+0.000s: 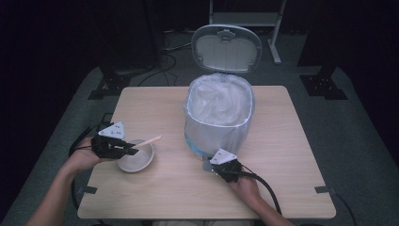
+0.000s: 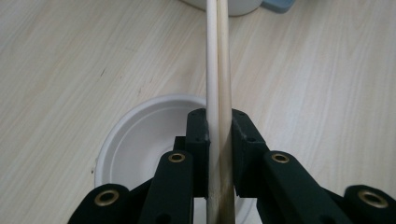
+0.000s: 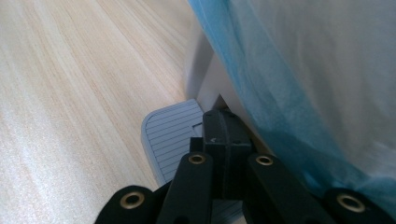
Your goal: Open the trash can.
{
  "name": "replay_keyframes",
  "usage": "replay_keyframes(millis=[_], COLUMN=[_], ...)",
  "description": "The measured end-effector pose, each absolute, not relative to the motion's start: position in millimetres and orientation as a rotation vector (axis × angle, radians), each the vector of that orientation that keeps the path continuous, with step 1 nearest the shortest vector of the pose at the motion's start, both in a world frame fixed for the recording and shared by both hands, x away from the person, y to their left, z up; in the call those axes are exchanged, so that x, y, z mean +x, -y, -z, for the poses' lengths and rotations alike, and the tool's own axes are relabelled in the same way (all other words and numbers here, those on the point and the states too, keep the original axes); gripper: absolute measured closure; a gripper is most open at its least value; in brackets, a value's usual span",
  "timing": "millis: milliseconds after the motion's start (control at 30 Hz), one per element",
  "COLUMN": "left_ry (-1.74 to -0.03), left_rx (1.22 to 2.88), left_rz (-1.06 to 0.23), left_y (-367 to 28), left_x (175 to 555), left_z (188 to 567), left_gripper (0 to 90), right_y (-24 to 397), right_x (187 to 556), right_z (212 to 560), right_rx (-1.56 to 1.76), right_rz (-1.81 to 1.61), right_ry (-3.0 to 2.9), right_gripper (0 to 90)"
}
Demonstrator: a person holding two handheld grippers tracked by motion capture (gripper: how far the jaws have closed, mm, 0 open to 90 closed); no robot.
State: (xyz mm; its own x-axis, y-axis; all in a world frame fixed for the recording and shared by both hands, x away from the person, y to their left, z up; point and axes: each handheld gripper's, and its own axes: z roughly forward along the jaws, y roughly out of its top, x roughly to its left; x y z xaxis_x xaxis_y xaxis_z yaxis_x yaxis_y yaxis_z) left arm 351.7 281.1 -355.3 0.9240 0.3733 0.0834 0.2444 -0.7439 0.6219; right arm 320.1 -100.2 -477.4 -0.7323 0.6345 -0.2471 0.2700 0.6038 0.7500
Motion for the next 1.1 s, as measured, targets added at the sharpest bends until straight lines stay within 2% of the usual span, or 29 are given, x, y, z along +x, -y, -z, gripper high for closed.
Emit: replay_keyframes(millis=[1100], left_ry=[-0.347], left_rx=[2.433], left_rz=[-0.299], left_y=[-242.8], left_x=[350.6], left_z=[269.4], left_gripper=[79.5], right_y=[100.0], right_x=[319.2], right_z=[477.3], right_rx=[0.726], right_rz=[-0.979], right_ry=[-2.333], right_gripper=[90.0])
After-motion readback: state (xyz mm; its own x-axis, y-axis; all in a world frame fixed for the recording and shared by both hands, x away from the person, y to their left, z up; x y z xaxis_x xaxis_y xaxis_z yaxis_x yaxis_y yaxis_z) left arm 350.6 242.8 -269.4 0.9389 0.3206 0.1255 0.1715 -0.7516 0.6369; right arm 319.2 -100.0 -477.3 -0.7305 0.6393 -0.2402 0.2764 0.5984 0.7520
